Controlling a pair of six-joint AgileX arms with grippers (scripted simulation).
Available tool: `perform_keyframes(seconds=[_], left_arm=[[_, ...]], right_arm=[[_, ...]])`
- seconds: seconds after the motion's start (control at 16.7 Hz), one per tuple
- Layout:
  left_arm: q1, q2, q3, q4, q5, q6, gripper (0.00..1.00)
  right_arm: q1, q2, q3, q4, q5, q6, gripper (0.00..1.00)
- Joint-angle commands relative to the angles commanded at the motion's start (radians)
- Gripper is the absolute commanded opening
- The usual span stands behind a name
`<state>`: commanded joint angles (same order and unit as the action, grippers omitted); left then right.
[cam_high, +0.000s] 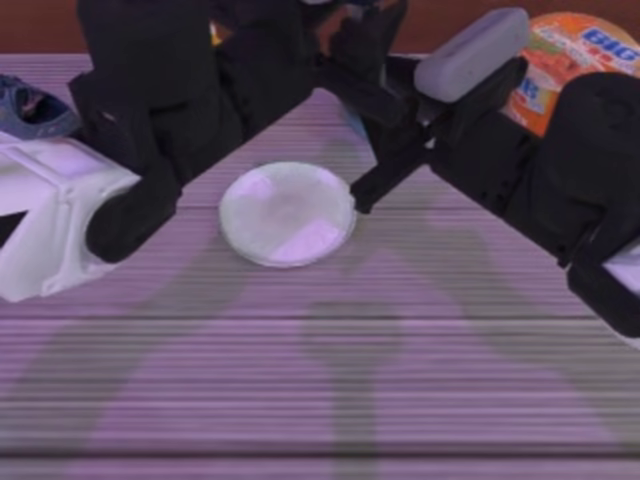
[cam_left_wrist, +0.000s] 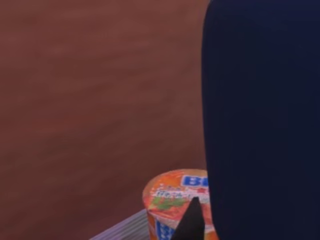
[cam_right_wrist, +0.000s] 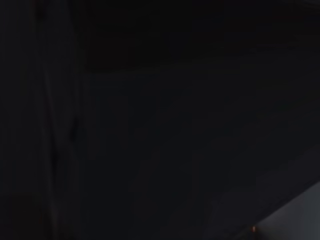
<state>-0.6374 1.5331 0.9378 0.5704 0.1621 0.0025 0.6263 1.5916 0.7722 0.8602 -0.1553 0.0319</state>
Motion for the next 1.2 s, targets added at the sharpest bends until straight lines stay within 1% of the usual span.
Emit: perform_keyframes(seconds=[0.24, 0.3, 0.78, 1.2], left_arm=[[0.000, 0.000, 0.000, 0.000, 0.000, 0.000, 0.02], [0.000, 0.000, 0.000, 0.000, 0.000, 0.000, 0.00], [0.000, 0.000, 0.000, 0.000, 0.000, 0.000, 0.00], [0.000, 0.000, 0.000, 0.000, 0.000, 0.000, 0.00]], right_arm=[[0.000, 0.000, 0.000, 0.000, 0.000, 0.000, 0.00], [0.000, 0.000, 0.000, 0.000, 0.000, 0.000, 0.00], [0.000, 0.000, 0.000, 0.000, 0.000, 0.000, 0.00], [0.000, 0.000, 0.000, 0.000, 0.000, 0.000, 0.53]])
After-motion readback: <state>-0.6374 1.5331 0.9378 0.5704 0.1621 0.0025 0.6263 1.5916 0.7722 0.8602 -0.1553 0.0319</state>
